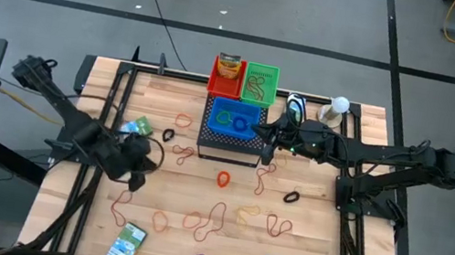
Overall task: Pick & Place Office Desk Supplies
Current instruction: Put the yellow rubber band into the green bin on the shelf
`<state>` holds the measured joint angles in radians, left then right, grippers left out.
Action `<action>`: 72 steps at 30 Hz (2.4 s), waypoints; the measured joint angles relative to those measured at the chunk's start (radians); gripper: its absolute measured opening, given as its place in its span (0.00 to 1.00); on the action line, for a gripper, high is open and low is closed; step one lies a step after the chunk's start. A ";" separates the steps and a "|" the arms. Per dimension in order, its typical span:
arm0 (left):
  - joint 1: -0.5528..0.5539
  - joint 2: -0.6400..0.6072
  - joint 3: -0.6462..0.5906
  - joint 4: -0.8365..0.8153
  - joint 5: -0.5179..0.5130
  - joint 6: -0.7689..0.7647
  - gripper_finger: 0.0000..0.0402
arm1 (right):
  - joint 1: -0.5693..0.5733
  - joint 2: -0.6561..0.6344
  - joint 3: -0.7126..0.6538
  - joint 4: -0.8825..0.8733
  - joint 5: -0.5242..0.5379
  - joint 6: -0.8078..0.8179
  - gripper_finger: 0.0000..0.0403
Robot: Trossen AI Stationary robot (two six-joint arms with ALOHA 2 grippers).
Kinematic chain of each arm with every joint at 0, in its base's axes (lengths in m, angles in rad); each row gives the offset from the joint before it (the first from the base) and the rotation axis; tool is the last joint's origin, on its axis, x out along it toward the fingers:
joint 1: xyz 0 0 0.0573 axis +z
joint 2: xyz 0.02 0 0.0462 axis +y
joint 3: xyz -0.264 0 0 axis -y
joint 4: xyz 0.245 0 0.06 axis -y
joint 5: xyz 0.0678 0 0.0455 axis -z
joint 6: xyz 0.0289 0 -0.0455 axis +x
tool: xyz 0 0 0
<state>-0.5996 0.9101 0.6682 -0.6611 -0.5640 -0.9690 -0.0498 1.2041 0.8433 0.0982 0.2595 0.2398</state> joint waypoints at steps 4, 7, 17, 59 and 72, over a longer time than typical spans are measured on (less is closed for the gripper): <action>0.027 -0.031 0.000 0.105 -0.126 0.017 0.01 | 0.000 0.000 0.000 0.001 0.000 0.034 0.05; 0.047 -0.033 0.000 0.239 -0.208 0.085 0.01 | 0.000 0.000 0.000 0.002 0.000 0.038 0.05; 0.206 -0.013 0.000 0.750 -0.188 0.512 0.01 | 0.027 0.000 0.002 0.008 0.012 0.149 0.05; 0.543 0.309 0.002 1.400 0.345 0.592 0.01 | 0.091 0.296 0.216 0.284 -0.126 0.114 0.33; 0.543 0.308 0.002 1.396 0.344 0.590 0.06 | 0.091 0.295 0.216 0.285 -0.087 0.114 0.02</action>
<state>-0.0570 1.2183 0.6704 0.7348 -0.2202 -0.3787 0.0414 1.4994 1.0588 0.3828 0.1728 0.3538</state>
